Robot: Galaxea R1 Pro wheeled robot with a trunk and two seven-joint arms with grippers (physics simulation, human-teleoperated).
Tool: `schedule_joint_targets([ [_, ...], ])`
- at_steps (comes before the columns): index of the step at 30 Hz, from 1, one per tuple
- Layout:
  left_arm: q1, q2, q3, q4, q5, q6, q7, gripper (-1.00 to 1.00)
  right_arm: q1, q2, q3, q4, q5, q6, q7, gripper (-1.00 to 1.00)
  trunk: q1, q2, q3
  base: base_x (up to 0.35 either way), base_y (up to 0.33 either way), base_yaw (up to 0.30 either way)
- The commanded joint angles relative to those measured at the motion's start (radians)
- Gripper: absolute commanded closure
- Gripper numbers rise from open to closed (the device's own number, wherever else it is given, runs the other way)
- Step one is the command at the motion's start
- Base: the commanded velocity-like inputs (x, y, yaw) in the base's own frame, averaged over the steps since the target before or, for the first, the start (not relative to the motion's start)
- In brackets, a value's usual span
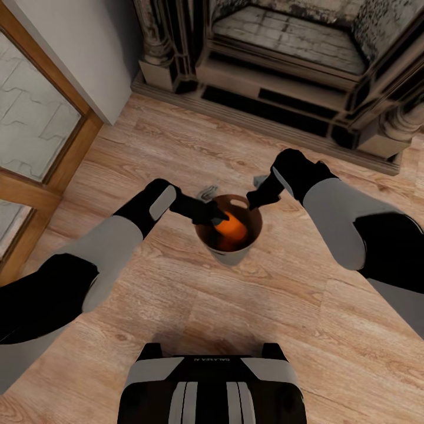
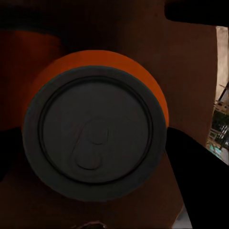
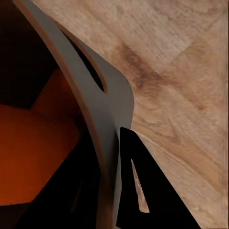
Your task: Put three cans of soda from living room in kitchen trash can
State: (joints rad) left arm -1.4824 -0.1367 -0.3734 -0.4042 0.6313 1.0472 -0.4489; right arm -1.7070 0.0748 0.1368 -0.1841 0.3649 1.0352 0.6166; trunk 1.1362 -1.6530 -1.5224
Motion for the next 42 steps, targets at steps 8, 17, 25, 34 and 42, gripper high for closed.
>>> schedule_joint_targets([
  [8, 0.022, 0.003, -0.040, -0.032, -0.019, 0.000, 0.005, 1.00, -0.013, 0.010, -0.021, 0.004, -0.041, 0.012, 0.008, 1.00, 0.000, 0.000, 0.000, 0.000, 0.000, 0.000],
  [17, 0.023, 0.011, -0.043, -0.039, -0.022, 0.000, 0.006, -1.00, -0.013, 0.010, -0.022, 0.003, -0.042, 0.012, 0.008, 1.00, 0.000, 0.000, 0.000, 0.000, 0.000, 0.000],
  [25, 0.024, 0.023, -0.040, -0.169, -0.017, 0.000, 0.006, -1.00, -0.013, 0.002, -0.022, 0.003, -0.042, 0.012, 0.008, 1.00, 0.000, 0.000, 0.000, 0.000, 0.000, 0.000],
  [34, 0.033, 0.196, -0.037, -0.377, -0.010, 0.000, 0.000, -1.00, -0.012, -0.003, -0.019, 0.002, -0.043, 0.012, 0.008, 1.00, 0.000, 0.000, 0.000, 0.000, 0.000, 0.000],
  [42, 0.141, 0.397, -0.006, -0.672, 0.030, 0.000, -0.005, -1.00, -0.008, -0.030, -0.020, -0.001, -0.043, 0.012, 0.008, 1.00, 0.000, 0.000, 0.000, 0.000, 0.000, 0.000],
])
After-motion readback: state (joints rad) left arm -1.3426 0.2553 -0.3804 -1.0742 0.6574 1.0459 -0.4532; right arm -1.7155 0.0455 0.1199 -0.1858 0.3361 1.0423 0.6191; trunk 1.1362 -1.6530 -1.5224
